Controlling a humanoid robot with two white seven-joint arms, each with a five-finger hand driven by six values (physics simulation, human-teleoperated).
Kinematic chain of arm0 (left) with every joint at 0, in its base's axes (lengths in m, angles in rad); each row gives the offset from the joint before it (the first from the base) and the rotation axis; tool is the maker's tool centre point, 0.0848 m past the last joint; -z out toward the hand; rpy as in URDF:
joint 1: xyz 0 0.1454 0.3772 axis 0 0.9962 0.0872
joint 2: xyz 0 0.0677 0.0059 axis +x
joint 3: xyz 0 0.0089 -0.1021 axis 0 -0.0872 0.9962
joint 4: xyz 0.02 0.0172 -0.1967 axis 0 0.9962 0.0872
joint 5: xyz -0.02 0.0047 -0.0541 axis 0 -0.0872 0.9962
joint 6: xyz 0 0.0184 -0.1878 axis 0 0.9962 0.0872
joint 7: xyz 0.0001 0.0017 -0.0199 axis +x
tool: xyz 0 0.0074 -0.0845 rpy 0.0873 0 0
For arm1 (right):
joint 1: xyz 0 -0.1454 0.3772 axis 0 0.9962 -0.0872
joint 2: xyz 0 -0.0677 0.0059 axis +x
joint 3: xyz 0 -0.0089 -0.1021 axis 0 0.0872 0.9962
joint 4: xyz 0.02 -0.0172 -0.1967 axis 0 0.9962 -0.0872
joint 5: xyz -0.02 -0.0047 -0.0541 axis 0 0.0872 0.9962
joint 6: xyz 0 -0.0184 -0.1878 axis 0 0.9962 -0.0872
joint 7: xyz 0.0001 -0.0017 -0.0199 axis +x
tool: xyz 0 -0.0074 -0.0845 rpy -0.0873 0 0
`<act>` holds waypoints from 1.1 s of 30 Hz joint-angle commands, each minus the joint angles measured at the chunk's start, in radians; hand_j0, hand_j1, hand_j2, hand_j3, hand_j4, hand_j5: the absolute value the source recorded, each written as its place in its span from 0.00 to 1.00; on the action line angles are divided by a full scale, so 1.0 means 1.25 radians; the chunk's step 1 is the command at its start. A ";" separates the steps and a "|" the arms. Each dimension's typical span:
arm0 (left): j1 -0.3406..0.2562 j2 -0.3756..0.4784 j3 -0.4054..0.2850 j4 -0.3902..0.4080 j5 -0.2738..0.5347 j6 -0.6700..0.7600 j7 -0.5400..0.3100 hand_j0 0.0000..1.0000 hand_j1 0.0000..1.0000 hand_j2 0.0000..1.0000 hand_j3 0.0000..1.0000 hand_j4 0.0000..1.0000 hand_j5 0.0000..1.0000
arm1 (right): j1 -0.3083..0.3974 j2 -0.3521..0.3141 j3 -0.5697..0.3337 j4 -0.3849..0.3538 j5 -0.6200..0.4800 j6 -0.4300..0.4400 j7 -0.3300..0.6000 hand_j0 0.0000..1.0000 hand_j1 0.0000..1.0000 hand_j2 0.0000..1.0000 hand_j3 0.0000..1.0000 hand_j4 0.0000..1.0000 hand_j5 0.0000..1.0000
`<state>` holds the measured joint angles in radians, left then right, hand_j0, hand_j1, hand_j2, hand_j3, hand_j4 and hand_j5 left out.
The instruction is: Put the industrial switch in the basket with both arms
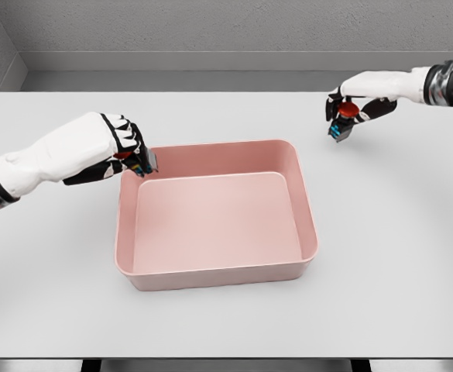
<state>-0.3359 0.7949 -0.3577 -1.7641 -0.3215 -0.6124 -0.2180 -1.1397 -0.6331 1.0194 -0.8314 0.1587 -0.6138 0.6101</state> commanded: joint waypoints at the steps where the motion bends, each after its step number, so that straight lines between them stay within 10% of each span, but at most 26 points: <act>1: -0.006 -0.015 -0.027 0.000 0.003 0.001 -0.002 0.34 0.34 0.34 0.34 0.34 0.34 | 0.000 -0.015 -0.002 -0.038 -0.005 0.002 0.000 0.50 0.50 0.50 0.50 0.50 0.50; 33: -0.055 -0.189 -0.180 0.119 -0.132 0.001 -0.005 0.43 0.43 0.43 0.43 0.43 0.43 | 0.007 -0.092 -0.002 -0.366 -0.014 0.002 0.001 0.50 0.50 0.50 0.50 0.50 0.50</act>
<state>-0.4050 0.5626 -0.5814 -1.6169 -0.4939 -0.6124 -0.2227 -1.1305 -0.7468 1.0183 -1.2646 0.1466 -0.6138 0.6113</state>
